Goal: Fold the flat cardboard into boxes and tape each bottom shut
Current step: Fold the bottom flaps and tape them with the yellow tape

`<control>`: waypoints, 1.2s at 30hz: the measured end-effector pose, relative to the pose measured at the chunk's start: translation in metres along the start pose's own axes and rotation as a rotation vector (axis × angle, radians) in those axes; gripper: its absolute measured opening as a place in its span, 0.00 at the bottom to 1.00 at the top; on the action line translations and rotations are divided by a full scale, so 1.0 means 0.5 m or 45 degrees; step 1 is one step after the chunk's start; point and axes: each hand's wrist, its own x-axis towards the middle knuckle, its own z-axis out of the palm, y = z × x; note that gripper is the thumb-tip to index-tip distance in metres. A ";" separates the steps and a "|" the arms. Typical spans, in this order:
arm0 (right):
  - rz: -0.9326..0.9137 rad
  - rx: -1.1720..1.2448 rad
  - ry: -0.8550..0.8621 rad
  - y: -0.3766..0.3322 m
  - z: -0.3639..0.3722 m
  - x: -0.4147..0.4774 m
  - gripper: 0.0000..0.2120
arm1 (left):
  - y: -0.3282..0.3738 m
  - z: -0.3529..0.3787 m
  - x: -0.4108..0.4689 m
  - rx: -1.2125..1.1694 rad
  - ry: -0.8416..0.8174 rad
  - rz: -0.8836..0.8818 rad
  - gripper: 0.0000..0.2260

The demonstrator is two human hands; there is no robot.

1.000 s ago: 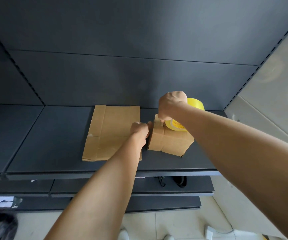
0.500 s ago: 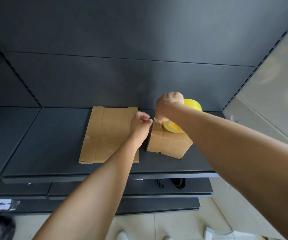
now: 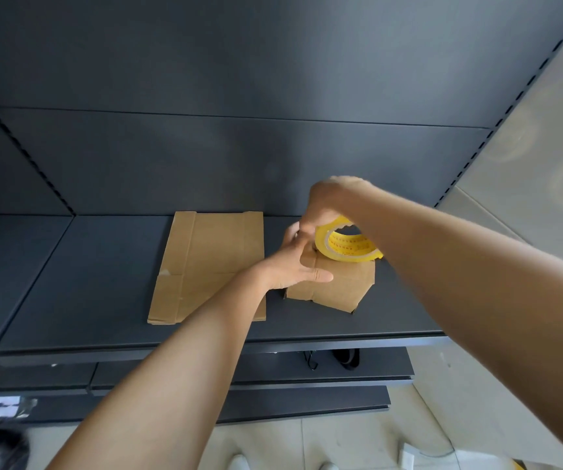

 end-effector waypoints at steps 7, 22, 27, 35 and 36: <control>0.052 0.195 -0.090 0.091 -0.015 -0.010 0.32 | 0.001 -0.009 0.015 0.091 0.000 -0.011 0.44; 0.209 0.182 -0.064 0.165 0.043 -0.029 0.31 | 0.002 -0.026 0.001 0.276 0.011 -0.003 0.40; 0.243 0.259 -0.075 0.221 0.055 -0.015 0.38 | 0.006 -0.024 0.002 0.255 0.000 -0.007 0.40; 0.298 0.293 -0.097 0.241 0.115 -0.004 0.30 | 0.010 -0.016 0.002 0.265 0.004 -0.048 0.41; 0.301 0.308 -0.113 0.243 0.123 -0.001 0.31 | 0.010 -0.016 0.002 0.265 0.006 -0.052 0.41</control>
